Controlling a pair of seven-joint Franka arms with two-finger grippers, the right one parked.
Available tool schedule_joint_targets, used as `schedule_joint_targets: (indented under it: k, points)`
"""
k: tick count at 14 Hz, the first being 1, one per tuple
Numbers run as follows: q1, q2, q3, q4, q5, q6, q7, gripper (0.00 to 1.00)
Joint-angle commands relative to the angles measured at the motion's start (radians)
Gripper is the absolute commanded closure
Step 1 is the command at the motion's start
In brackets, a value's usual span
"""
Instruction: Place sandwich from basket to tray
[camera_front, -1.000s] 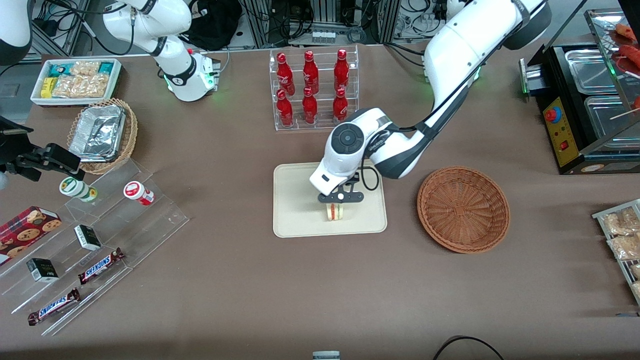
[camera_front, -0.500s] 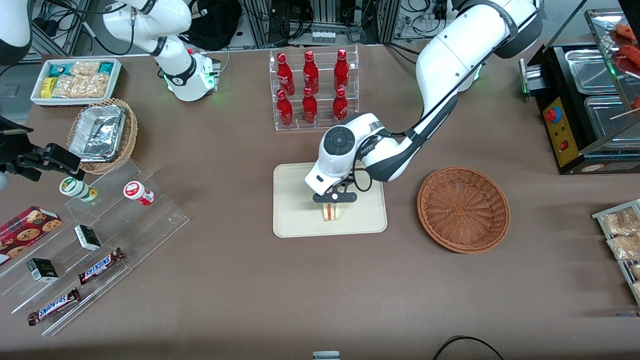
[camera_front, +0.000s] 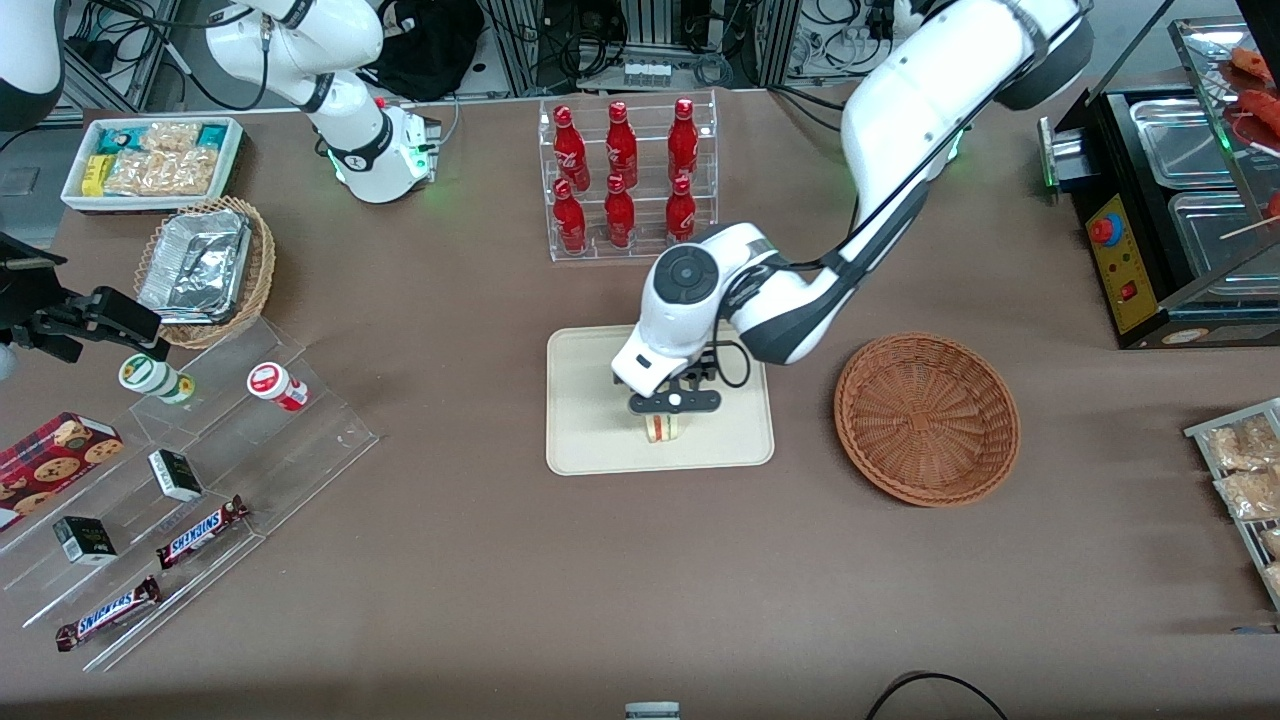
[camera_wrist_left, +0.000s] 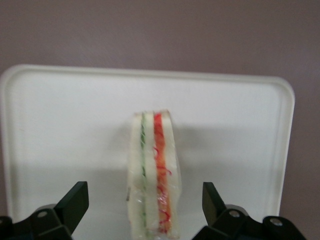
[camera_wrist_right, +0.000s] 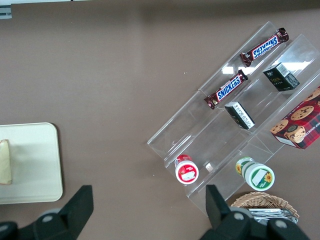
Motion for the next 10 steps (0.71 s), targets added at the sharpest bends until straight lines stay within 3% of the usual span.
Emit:
schedule_joint_targets:
  k: [1,7,10]
  points:
    - [0.057,-0.164,-0.005,-0.077,0.003,-0.054,-0.071,0.00]
    - [0.258,-0.373,-0.006,-0.103,-0.043,-0.252,-0.058,0.00]
    - [0.330,-0.422,-0.006,-0.097,-0.095,-0.318,0.040,0.00]
